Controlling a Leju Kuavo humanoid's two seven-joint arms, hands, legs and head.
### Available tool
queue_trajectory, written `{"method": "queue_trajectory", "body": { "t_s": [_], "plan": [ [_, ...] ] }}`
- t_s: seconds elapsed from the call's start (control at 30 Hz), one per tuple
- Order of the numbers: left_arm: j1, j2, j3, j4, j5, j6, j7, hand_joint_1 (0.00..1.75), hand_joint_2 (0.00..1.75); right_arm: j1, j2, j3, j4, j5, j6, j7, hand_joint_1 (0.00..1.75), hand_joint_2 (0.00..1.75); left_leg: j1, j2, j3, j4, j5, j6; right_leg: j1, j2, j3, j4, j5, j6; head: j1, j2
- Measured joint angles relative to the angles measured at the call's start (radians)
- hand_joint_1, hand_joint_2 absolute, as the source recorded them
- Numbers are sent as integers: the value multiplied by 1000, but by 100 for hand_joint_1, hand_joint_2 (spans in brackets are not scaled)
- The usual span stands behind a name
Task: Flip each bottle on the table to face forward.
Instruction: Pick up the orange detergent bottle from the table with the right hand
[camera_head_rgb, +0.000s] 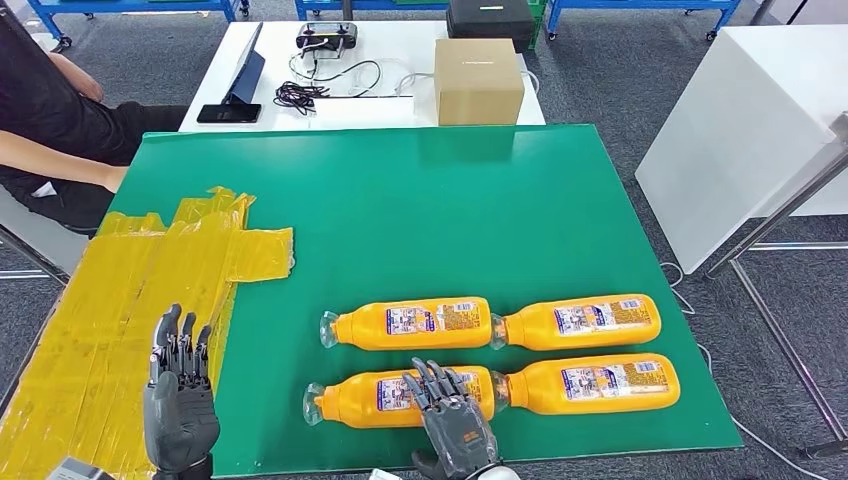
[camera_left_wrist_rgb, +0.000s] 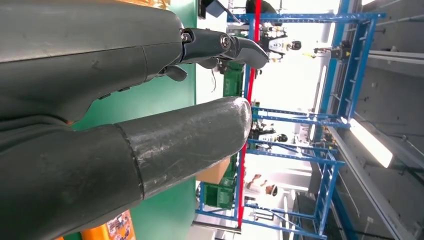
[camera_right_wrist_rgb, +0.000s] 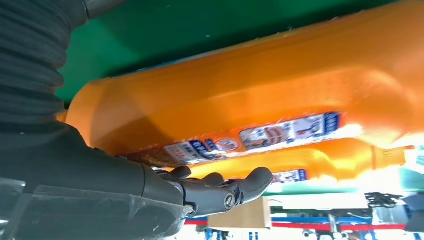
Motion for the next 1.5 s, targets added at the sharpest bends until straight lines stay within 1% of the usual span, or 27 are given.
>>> {"method": "queue_trajectory", "body": {
  "t_s": [0.17, 0.4, 0.57, 0.63, 0.83, 1.03, 1.33, 1.5],
  "plan": [
    [6, -1, 4, 0, 0, 8, 0, 0, 0, 27, 9, -32, -34, 24, -17, 0, 0, 175, -1, 0, -2, 0, 0, 0, 0, 0, 8, 0, 0, 1, 0, 0],
    [10, -1, 9, 0, 0, 8, 0, 0, 0, 53, 11, -58, -65, 35, -21, -7, 0, 175, 0, 0, -2, 0, 0, 0, 0, 0, 7, 0, 0, 1, 0, 0],
    [10, -1, 9, 0, -1, 8, 0, 0, 0, 70, 14, -65, -101, 17, -74, -69, 0, 175, 0, 0, -2, 0, 0, 0, 0, 0, 7, 0, 0, 1, 0, 0],
    [10, -1, 9, 0, -2, 8, 0, 0, 0, 77, 15, -68, -124, 16, -87, -77, 0, 175, 0, 0, -2, 0, 0, 0, 0, 0, 7, 0, 0, 1, 0, 0],
    [10, -1, 9, 0, -8, 5, 0, 0, 0, 81, 17, -82, -137, 18, -48, -71, 0, 175, 0, 0, -2, 0, 0, 0, 0, 0, 7, 0, 0, 1, 0, 0],
    [9, -1, 9, 0, -12, -7, 0, 0, 0, 71, 24, -92, -88, 14, -4, -68, 0, 175, 0, 0, -2, 0, 0, 0, 0, 0, 7, 0, 0, 1, 0, 0],
    [7, -1, 9, 0, -13, -10, 0, 0, 0, 55, 30, -99, -48, 13, -1, -66, 0, 175, 0, 0, -2, 0, 0, 0, 0, 0, 7, 0, 0, 1, 0, 0],
    [7, -1, 9, 0, -13, -13, 0, 0, 0, 43, 34, -99, -27, 14, 24, -58, 0, 175, 0, 1, -2, 0, 0, 0, 0, 0, 7, 0, 0, 1, 0, 0]
  ]
}}
